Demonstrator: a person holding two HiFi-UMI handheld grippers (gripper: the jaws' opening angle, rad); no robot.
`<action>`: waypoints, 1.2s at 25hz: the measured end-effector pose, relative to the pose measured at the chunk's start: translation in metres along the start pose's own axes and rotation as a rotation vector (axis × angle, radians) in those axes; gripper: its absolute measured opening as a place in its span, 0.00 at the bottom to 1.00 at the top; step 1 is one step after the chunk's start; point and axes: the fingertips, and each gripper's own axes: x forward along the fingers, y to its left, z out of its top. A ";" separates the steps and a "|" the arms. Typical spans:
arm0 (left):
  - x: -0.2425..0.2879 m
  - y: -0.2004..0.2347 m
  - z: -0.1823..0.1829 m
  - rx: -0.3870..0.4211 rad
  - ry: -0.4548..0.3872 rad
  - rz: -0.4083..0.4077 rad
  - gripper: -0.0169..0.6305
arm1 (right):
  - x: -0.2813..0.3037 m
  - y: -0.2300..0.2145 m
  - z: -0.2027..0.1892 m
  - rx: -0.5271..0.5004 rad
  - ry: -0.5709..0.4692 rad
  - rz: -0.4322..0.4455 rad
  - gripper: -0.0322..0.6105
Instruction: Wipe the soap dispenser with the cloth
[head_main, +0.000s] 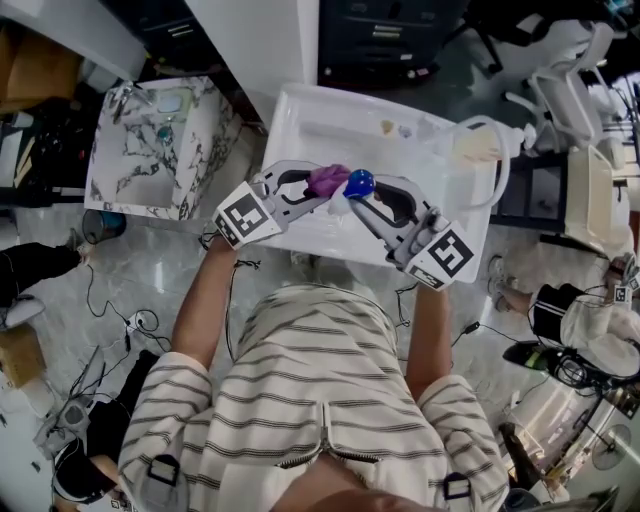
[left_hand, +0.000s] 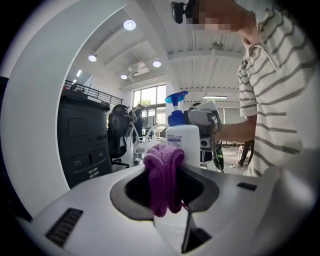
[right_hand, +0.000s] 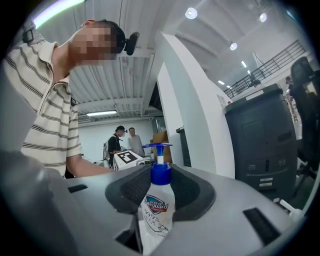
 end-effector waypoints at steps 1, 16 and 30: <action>0.000 0.000 -0.002 -0.001 0.006 -0.003 0.21 | 0.000 0.000 0.000 0.002 -0.002 -0.001 0.26; -0.012 -0.001 -0.013 -0.060 0.023 0.062 0.22 | -0.003 -0.024 0.000 0.047 -0.040 -0.168 0.26; -0.029 0.017 -0.002 -0.160 -0.062 0.375 0.22 | -0.001 -0.069 -0.013 0.049 -0.026 -0.517 0.26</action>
